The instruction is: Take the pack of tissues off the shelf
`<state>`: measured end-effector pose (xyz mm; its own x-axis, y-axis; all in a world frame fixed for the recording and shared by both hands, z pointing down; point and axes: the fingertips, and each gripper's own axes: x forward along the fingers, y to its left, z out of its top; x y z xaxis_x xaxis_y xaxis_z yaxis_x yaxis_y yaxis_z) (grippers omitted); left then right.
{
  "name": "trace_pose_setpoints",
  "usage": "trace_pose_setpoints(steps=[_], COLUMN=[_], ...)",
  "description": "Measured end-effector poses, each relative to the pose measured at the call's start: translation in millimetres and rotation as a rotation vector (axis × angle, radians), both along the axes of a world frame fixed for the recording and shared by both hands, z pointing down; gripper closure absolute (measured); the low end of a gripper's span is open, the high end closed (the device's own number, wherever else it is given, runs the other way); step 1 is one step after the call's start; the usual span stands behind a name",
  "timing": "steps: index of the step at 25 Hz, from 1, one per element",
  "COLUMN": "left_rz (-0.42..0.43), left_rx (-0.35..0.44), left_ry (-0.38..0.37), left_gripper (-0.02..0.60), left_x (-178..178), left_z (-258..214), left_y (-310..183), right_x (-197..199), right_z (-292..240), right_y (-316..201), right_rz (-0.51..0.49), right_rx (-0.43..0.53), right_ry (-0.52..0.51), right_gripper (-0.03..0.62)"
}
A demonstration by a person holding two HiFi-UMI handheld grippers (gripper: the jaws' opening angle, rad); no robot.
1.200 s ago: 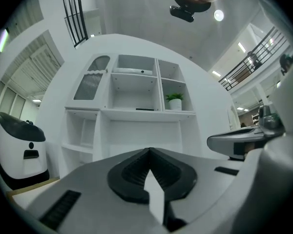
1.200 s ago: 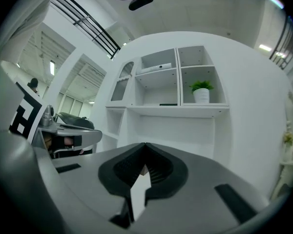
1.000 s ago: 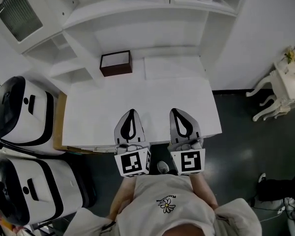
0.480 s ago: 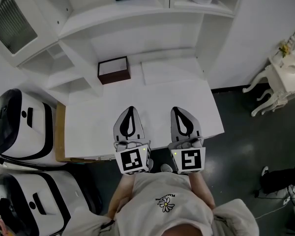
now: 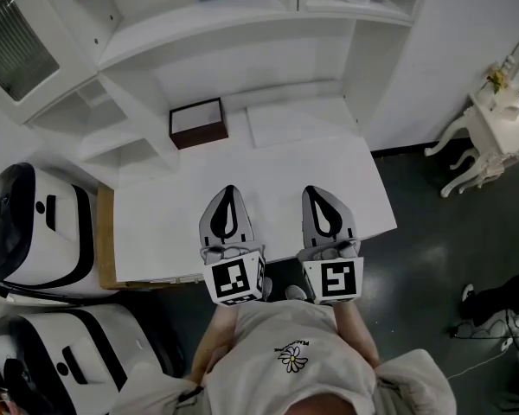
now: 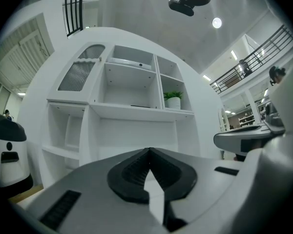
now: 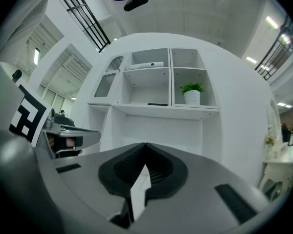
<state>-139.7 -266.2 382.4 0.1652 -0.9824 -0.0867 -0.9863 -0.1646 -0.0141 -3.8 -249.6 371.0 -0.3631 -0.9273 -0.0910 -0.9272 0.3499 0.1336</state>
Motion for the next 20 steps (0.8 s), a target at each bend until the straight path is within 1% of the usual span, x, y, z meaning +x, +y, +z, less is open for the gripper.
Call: trace_pose_setpoints(steps=[3,8,10,12,15,18,20], left_rz=[-0.003,-0.009,0.010,0.022,0.029,0.037,0.043], left_rx=[-0.011,-0.007,-0.022,-0.034,-0.050,-0.063,-0.067], left_ry=[-0.002,0.006,0.015,0.021,0.023,0.017,0.014], left_gripper=[0.583,0.583,0.525,0.509,0.455,0.379,0.314], left_x=[-3,-9,-9,-8,-8,-7,-7], left_z=[2,-2,-1,0,4,8,10], left_y=[-1,-4,-6,-8,-11,-14,-16], right_x=[-3,-8,-10,-11,-14,-16,-17], right_z=[1,3,2,3,5,5,5], right_y=[0,-1,-2,-3,-4,-5,-6], right_rz=[-0.004,-0.016,-0.022,-0.027,-0.031,-0.038,-0.040], right_rx=[-0.005,-0.008,-0.005,-0.006,-0.014,-0.015,-0.015], right_ry=[0.001,0.004,0.006,0.005,0.006,0.000,-0.004], right_gripper=[0.592,0.591,0.592,0.592,0.592,0.592,0.591])
